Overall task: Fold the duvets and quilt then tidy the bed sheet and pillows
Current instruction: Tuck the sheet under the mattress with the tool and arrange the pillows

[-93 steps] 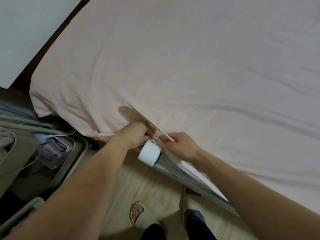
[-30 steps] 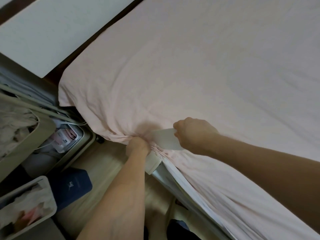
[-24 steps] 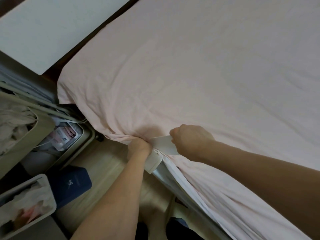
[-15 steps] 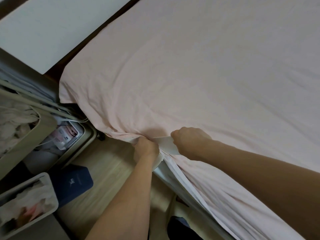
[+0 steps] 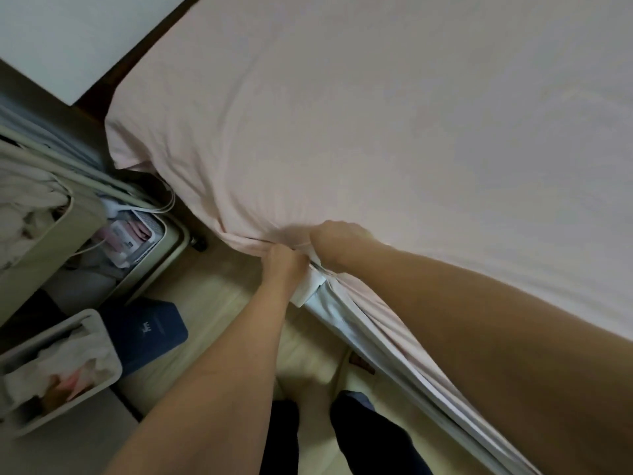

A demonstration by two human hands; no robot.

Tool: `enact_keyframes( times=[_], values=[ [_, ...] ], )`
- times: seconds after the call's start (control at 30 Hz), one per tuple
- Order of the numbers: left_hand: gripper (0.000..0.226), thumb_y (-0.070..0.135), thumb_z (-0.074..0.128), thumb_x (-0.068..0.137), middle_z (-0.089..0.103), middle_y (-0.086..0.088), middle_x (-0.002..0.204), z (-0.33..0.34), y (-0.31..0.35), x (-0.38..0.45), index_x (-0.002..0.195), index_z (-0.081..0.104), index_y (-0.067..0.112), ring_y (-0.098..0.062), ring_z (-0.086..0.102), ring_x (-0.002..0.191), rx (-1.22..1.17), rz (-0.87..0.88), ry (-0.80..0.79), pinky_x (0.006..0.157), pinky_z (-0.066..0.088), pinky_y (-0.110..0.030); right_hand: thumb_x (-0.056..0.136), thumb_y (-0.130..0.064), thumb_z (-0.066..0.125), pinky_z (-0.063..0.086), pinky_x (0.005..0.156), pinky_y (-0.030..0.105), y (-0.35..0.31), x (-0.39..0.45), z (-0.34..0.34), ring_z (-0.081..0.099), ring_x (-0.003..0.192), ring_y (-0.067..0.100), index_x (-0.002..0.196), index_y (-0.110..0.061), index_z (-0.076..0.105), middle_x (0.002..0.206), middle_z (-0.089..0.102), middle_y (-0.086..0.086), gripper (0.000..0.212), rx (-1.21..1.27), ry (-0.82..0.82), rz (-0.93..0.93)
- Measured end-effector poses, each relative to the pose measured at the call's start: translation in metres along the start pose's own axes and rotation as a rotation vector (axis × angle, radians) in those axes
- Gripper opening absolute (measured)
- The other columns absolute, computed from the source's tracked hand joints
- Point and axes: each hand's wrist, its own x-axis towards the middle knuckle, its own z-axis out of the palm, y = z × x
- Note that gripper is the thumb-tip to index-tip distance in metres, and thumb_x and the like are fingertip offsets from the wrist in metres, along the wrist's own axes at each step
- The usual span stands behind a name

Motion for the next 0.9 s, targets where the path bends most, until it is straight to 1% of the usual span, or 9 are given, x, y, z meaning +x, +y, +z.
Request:
enact_keyframes(
  times=[0.1, 0.17, 0.27, 0.33, 0.4, 0.57, 0.73, 0.83, 0.9],
  values=[
    [0.035, 0.012, 0.048, 0.096, 0.058, -0.028, 0.123, -0.003, 0.005, -0.007, 0.119, 0.056, -0.012, -0.040, 0.055, 0.115, 0.009, 0.000, -0.029, 0.088, 0.046, -0.036, 0.095, -0.005, 0.041, 0.036, 0.070, 0.030, 0.000, -0.006, 0.007, 0.051, 0.086, 0.028, 0.119, -0.007, 0.054, 0.104, 0.057, 0.011, 0.027, 0.029, -0.041, -0.038],
    [0.034, 0.012, 0.045, 0.096, 0.058, -0.027, 0.123, -0.004, 0.009, -0.007, 0.119, 0.056, -0.012, -0.038, 0.054, 0.116, 0.034, 0.008, -0.026, 0.086, 0.044, -0.035, 0.096, -0.007, 0.042, 0.036, 0.068, 0.030, 0.002, -0.005, 0.013, 0.047, 0.080, 0.026, 0.116, -0.008, 0.052, 0.101, 0.056, 0.011, 0.022, 0.036, -0.023, -0.023],
    [0.030, 0.009, 0.046, 0.095, 0.059, -0.026, 0.122, -0.004, 0.004, -0.008, 0.114, 0.059, -0.010, -0.037, 0.054, 0.114, 0.059, 0.030, -0.038, 0.079, 0.037, -0.032, 0.097, -0.010, 0.039, 0.038, 0.072, 0.032, 0.000, 0.001, 0.029, 0.056, 0.098, 0.030, 0.131, -0.017, 0.048, 0.119, 0.056, 0.012, 0.036, 0.094, -0.004, 0.002],
    [0.032, 0.009, 0.044, 0.095, 0.057, -0.025, 0.127, -0.001, 0.000, -0.011, 0.118, 0.059, -0.008, -0.035, 0.051, 0.120, 0.094, 0.052, -0.016, 0.086, 0.035, -0.029, 0.099, -0.018, 0.036, 0.040, 0.079, 0.032, 0.004, 0.013, 0.046, 0.055, 0.112, 0.031, 0.143, -0.032, 0.038, 0.127, 0.054, 0.012, 0.046, 0.172, -0.027, -0.038],
    [0.034, 0.009, 0.043, 0.096, 0.056, -0.024, 0.130, -0.003, 0.002, -0.008, 0.120, 0.059, -0.007, -0.034, 0.050, 0.123, 0.110, 0.093, 0.006, 0.091, 0.035, -0.029, 0.099, -0.019, 0.035, 0.044, 0.086, 0.033, 0.013, 0.025, 0.052, 0.055, 0.113, 0.032, 0.147, -0.036, 0.029, 0.129, 0.054, 0.013, 0.052, 0.189, -0.028, -0.078],
    [0.034, 0.010, 0.040, 0.098, 0.056, -0.026, 0.128, -0.008, 0.001, -0.008, 0.119, 0.059, -0.010, -0.036, 0.049, 0.123, 0.111, 0.109, 0.020, 0.096, 0.036, -0.032, 0.097, -0.004, 0.036, 0.043, 0.080, 0.034, 0.012, 0.012, 0.044, 0.057, 0.109, 0.035, 0.138, -0.008, 0.039, 0.119, 0.056, 0.019, 0.041, 0.005, -0.089, -0.070],
    [0.035, 0.011, 0.040, 0.097, 0.056, -0.026, 0.127, -0.004, -0.007, -0.001, 0.118, 0.058, -0.010, -0.035, 0.050, 0.121, 0.073, 0.080, -0.005, 0.092, 0.036, -0.031, 0.102, -0.017, 0.034, 0.039, 0.096, 0.030, 0.011, 0.024, 0.045, 0.051, 0.121, 0.028, 0.148, -0.037, 0.027, 0.141, 0.048, 0.007, 0.051, 0.185, -0.098, -0.135],
    [0.034, 0.012, 0.042, 0.096, 0.058, -0.026, 0.122, -0.003, -0.002, -0.001, 0.116, 0.058, -0.009, -0.038, 0.054, 0.116, -0.002, 0.038, -0.009, 0.088, 0.043, -0.033, 0.101, -0.011, 0.036, 0.041, 0.081, 0.029, 0.018, 0.015, 0.029, 0.057, 0.106, 0.030, 0.145, -0.022, 0.034, 0.127, 0.057, 0.014, 0.046, 0.033, -0.171, -0.136],
    [0.035, 0.013, 0.045, 0.094, 0.057, -0.024, 0.125, -0.006, -0.002, 0.004, 0.118, 0.058, -0.008, -0.038, 0.053, 0.117, -0.045, 0.000, -0.022, 0.087, 0.042, -0.031, 0.101, -0.013, 0.039, 0.040, 0.063, 0.027, 0.017, 0.007, 0.013, 0.055, 0.084, 0.028, 0.118, -0.006, 0.055, 0.110, 0.061, 0.016, 0.024, -0.051, -0.197, -0.086]
  ],
)
